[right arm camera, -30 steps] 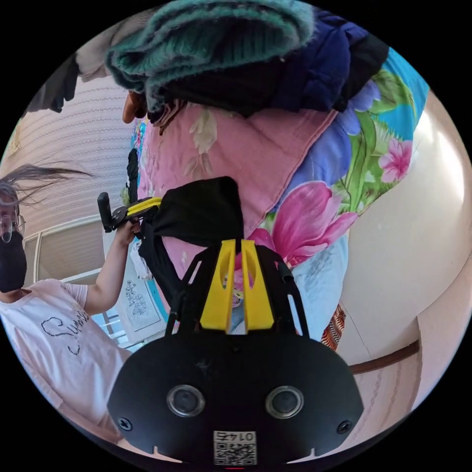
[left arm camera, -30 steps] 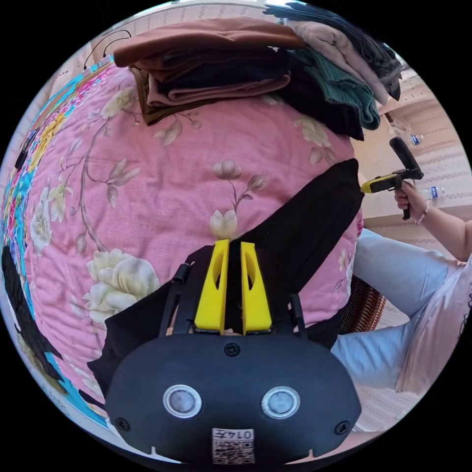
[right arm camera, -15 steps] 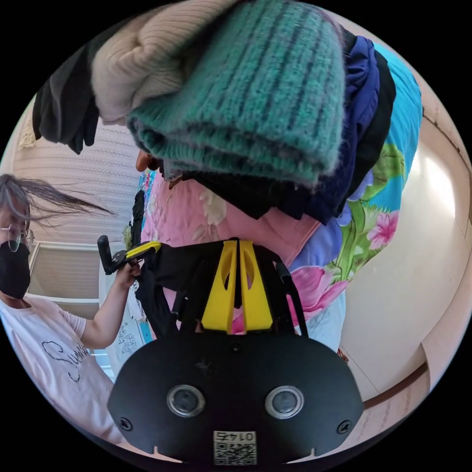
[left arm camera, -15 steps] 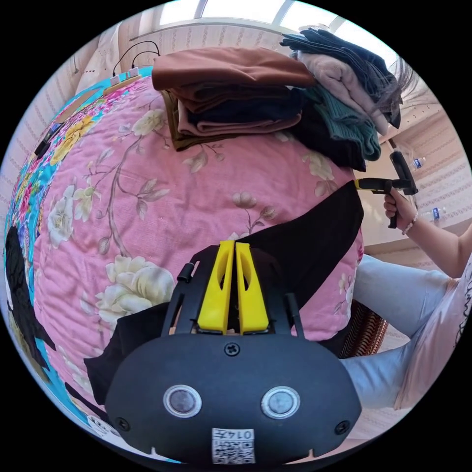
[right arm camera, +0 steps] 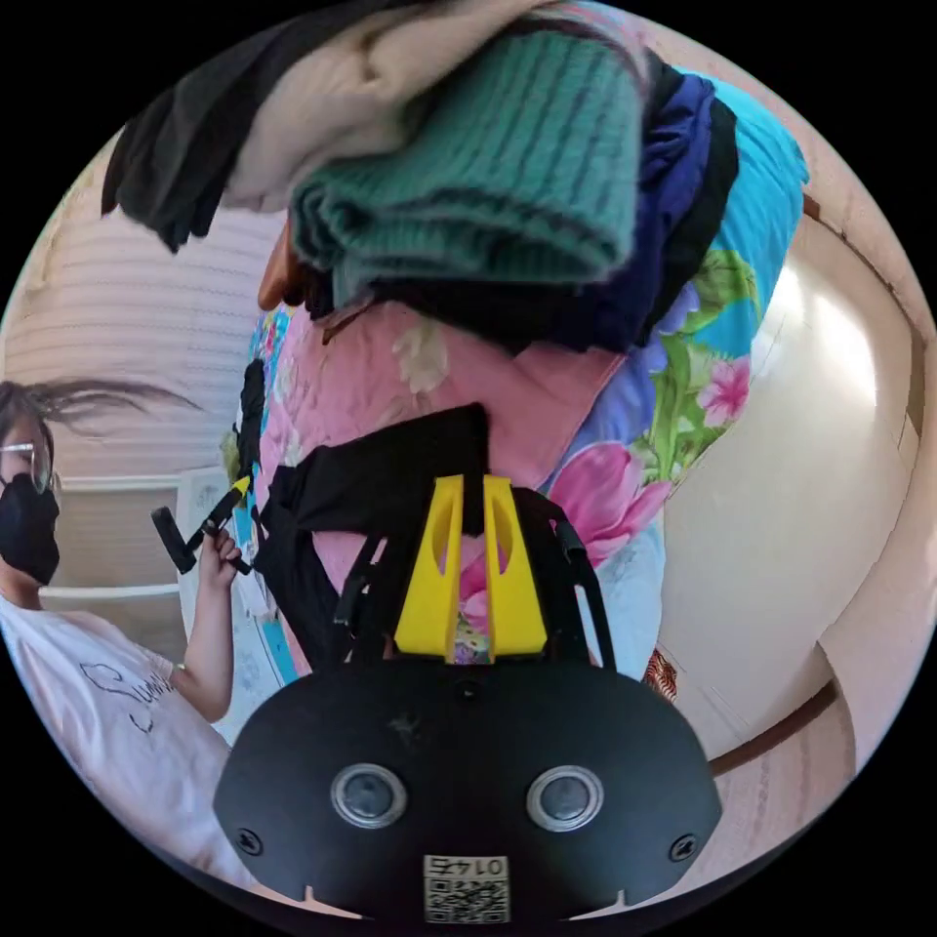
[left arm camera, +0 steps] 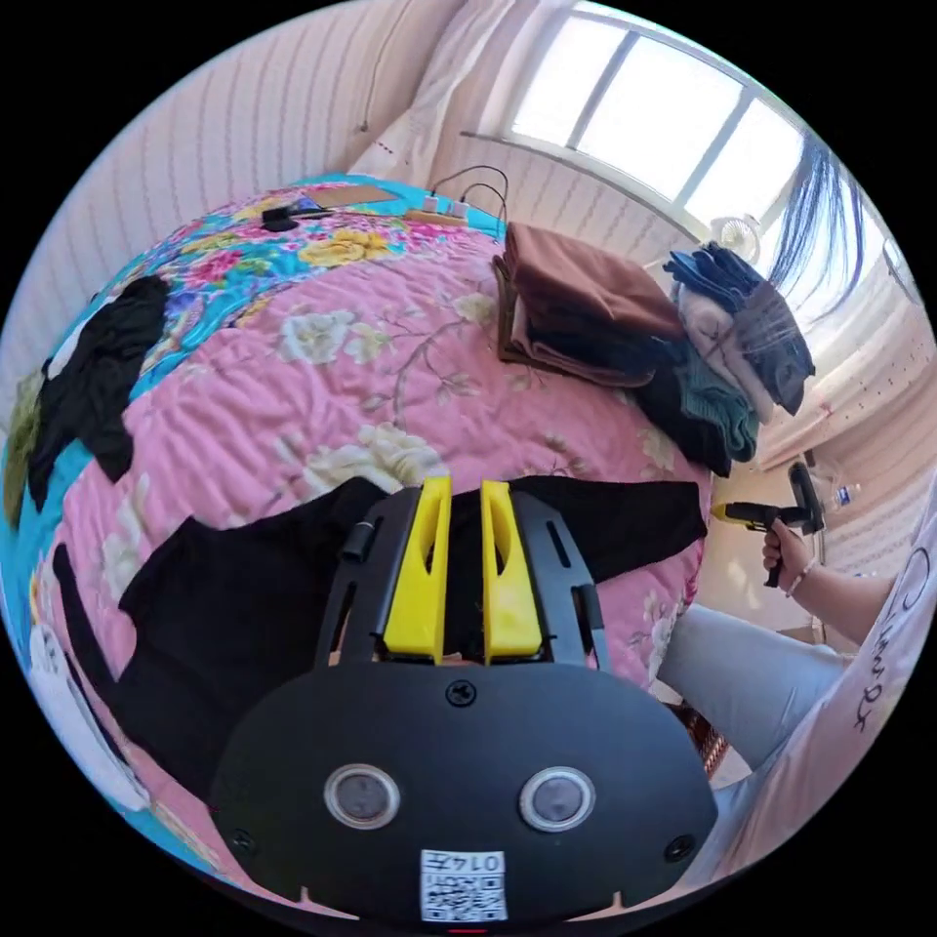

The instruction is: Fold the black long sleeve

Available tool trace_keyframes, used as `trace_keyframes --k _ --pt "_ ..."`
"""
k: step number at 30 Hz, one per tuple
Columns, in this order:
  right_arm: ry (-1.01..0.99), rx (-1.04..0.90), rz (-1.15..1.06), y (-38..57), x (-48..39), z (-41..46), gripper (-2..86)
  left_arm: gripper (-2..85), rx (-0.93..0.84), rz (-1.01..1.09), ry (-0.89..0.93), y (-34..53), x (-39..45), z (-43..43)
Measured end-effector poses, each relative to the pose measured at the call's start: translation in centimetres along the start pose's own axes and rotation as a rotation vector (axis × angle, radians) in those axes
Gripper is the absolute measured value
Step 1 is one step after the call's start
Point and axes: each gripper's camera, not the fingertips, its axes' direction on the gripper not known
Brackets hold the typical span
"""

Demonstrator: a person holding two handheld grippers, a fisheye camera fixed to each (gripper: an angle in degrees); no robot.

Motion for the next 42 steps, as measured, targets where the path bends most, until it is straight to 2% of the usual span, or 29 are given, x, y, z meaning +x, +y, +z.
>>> trace_keyframes --k 3,6,9,12,14,16,18,22,27,30,34,36,38,40,42 --pt "0.022 -0.191 -0.206 0.7 -7.2 5.6 2.1 5.1 -0.037 -0.179 -0.109 7.1 -2.4 -5.7" --pt "-0.047 -0.360 -0.450 0.7 -16.2 12.8 2.2 4.4 -0.055 -0.353 -0.210 14.4 -5.2 -11.8" --pt "-0.118 -0.447 -0.702 0.2 -26.2 20.6 2.3 2.8 -0.033 -0.504 -0.316 21.1 -8.4 -17.7" --pt "-0.260 -0.532 -0.879 -0.6 -37.0 29.1 2.6 1.4 0.013 -0.613 -0.411 26.4 -11.8 -22.4" --pt "-0.271 -0.573 -0.990 -0.5 -44.2 34.4 3.0 1.1 0.024 -0.659 -0.472 28.9 -13.9 -24.7" --pt "-0.273 -0.585 -1.103 0.5 -51.5 39.3 3.5 1.3 0.065 -0.701 -0.476 30.9 -16.1 -26.8" --pt "-0.257 -0.591 -1.210 2.4 -60.2 45.7 4.6 2.9 0.172 -0.774 -0.387 33.2 -18.9 -29.4" --pt "-0.084 -0.532 -1.224 5.2 -69.5 55.4 7.0 6.0 0.248 -0.800 -0.234 34.7 -21.6 -30.9" --pt "0.018 -0.540 -1.105 8.0 -75.7 66.0 7.4 5.9 0.060 -0.741 -0.246 35.2 -21.9 -29.7" --pt "0.025 -0.573 -1.133 9.9 -77.7 68.1 3.1 0.6 0.082 -0.717 -0.281 36.8 -21.4 -31.9" --pt "-0.293 -0.587 -1.238 13.7 -80.4 64.4 1.9 -0.5 0.185 -0.768 -0.306 40.0 -19.8 -37.1" --pt "-0.520 -0.702 -1.336 19.4 -82.4 61.4 1.7 -0.2 0.277 -0.815 -0.301 43.1 -17.7 -41.1" --pt "-0.642 -0.798 -1.452 25.7 -83.5 59.2 1.9 0.5 0.343 -0.881 -0.279 46.2 -15.9 -43.9" --pt "-0.674 -0.896 -1.593 33.0 -83.7 57.8 2.4 2.4 0.384 -0.976 -0.234 50.1 -14.2 -46.3" --pt "-0.605 -0.953 -1.788 42.2 -81.5 57.7 3.8 3.5 0.415 -1.098 -0.205 56.1 -11.7 -49.0"
